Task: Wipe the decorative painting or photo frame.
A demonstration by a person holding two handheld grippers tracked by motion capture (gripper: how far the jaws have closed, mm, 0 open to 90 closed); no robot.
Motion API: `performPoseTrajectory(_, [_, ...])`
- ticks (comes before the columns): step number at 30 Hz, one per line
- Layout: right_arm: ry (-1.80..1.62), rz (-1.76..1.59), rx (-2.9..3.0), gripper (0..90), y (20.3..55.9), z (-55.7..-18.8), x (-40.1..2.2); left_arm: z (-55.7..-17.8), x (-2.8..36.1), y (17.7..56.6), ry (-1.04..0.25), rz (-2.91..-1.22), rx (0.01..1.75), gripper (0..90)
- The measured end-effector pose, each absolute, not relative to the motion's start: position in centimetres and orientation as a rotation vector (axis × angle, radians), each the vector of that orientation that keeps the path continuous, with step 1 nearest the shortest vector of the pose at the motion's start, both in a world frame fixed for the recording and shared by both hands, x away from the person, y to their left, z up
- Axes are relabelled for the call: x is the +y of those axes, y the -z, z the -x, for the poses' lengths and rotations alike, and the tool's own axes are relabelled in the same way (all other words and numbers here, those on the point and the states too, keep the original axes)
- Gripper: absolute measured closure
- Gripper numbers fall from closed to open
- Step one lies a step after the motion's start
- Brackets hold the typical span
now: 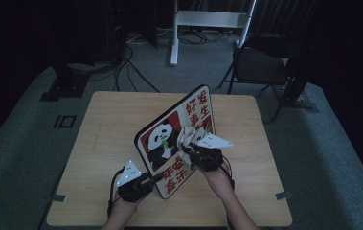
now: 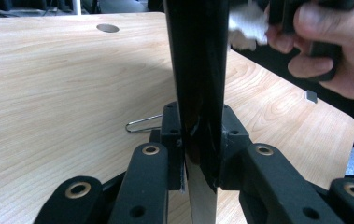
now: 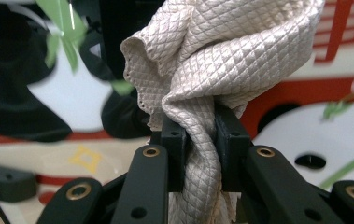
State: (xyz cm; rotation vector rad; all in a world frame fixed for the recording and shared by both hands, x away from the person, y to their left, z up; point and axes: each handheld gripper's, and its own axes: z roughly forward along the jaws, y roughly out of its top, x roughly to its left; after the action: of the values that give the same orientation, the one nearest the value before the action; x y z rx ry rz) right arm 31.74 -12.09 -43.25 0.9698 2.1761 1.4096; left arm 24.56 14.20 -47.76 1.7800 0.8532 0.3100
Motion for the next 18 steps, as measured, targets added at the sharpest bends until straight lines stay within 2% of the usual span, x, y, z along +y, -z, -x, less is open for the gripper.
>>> performPoseTrajectory(18, [-1.301,-1.063,2.261,76.5,48.0,-31.0,-13.3,-24.6,14.2,47.7,-0.311,-1.783,0.853,77.9])
